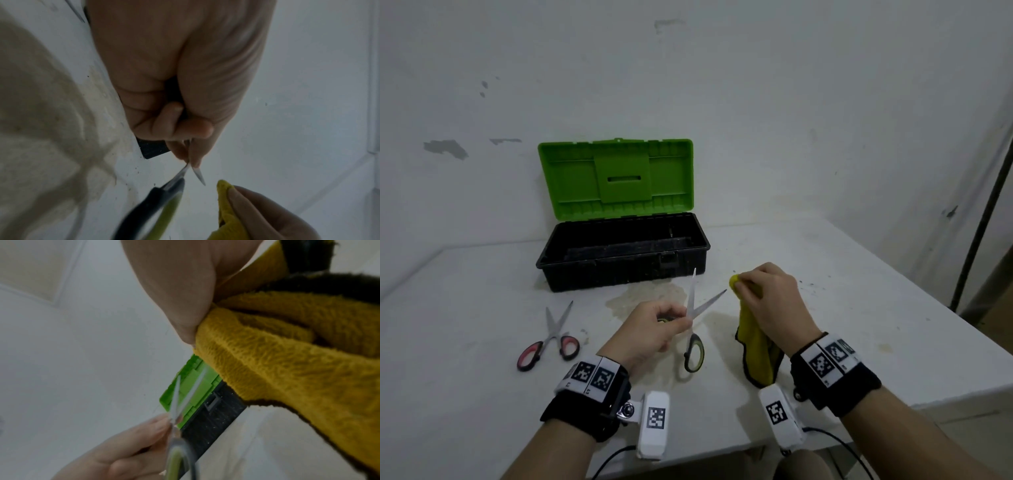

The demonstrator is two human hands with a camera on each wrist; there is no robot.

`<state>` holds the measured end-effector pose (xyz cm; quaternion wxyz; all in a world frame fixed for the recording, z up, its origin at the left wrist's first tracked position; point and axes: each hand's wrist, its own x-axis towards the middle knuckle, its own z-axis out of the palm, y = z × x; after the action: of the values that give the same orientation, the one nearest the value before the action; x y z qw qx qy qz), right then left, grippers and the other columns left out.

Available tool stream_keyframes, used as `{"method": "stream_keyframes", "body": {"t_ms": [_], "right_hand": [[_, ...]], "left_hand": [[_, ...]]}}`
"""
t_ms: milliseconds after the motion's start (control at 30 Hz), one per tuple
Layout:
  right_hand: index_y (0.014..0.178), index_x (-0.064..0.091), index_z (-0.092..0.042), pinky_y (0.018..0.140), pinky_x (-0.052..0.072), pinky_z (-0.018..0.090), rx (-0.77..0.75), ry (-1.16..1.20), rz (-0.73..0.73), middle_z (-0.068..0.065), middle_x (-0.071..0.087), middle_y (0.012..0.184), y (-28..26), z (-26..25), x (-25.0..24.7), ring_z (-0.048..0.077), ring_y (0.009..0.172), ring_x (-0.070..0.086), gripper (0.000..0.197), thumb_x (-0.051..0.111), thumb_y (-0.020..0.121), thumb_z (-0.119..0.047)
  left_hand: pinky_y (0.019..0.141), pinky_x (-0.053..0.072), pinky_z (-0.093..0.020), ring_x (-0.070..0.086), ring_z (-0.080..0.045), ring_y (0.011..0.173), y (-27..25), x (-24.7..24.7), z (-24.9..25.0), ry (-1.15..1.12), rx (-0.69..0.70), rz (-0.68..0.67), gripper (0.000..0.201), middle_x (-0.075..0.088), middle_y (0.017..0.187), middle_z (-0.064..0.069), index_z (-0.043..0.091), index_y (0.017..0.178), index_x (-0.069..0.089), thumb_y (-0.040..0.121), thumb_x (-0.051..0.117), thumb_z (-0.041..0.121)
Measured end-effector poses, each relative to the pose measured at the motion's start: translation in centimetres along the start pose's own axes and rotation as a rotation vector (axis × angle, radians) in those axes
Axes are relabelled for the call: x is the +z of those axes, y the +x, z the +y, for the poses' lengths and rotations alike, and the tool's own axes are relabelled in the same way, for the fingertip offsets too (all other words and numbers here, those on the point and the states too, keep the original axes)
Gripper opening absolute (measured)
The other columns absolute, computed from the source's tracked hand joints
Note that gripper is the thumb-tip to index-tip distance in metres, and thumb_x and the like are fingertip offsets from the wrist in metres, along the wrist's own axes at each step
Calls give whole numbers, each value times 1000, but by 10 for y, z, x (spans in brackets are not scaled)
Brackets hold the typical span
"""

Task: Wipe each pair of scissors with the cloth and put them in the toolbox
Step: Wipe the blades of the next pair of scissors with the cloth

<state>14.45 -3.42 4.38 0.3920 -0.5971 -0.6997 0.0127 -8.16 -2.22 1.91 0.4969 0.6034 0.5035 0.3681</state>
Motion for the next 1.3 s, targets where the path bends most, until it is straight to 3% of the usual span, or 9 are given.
{"method": "stream_keyframes", "body": {"t_ms": [67,167,400,533,733,867,1067,1167,1300], "right_hand": [[99,76,-17,72,44,15,-67,55,-23,-2,60,93,-6,-13,1,11,81,55,14,66,91,-24],[100,75,-20,77,46,21,-134,52,-138,-3,59,95,-13,-26,10,12,83,56,14,65,92,-25],[102,75,-23,76,47,21,-98,34,-188,-6,58,95,-15,-26,17,9,83,56,16,62,93,-27],[103,75,-23,74,40,11,-88,65,-132,-7,58,94,-14,-29,15,7,83,54,16,64,92,-28],[106,74,-23,78,42,15,-104,87,-149,-8,59,96,-13,-41,13,5,85,53,18,63,93,-30],[104,74,-21,73,40,9,-183,109,-107,-7,58,94,-18,-52,7,3,82,51,16,65,92,-27],[97,71,-11,70,51,31,-301,4,-116,3,57,94,-19,-60,22,17,79,56,14,63,93,-22],[94,71,-11,66,51,33,-287,-6,-102,5,57,91,-21,-53,31,19,76,55,12,63,92,-20],[96,74,-14,71,47,25,-136,25,-25,1,57,93,-5,-39,22,15,78,55,13,63,93,-21]], "left_hand": [[50,42,-20,47,-3,50,2,2,0,0,-23,-15,10,61,73,5,13,95,73,91,68,5],[52,44,-19,50,-6,52,2,4,0,9,-13,-24,16,62,74,2,9,101,72,92,64,-1],[64,55,-20,64,-6,65,0,-4,1,5,113,144,12,72,75,2,17,90,73,82,81,12],[76,57,-30,72,-17,79,0,0,2,-270,83,180,7,76,80,-4,10,90,72,85,77,8],[63,61,-33,74,-28,79,1,12,10,-634,-13,243,14,76,80,-10,6,94,63,98,61,19],[60,61,-37,67,-23,59,-1,10,9,-490,69,309,17,71,83,-12,4,98,58,100,58,22],[55,61,-42,67,-28,56,-6,17,12,-315,164,319,27,68,83,-23,-6,96,59,97,63,20],[52,60,-39,67,-30,54,-6,17,11,-279,170,314,24,66,82,-26,-6,95,59,96,64,18],[50,57,-37,68,-34,55,-8,17,6,-254,173,331,21,65,70,-16,-2,91,59,97,63,18]]}}
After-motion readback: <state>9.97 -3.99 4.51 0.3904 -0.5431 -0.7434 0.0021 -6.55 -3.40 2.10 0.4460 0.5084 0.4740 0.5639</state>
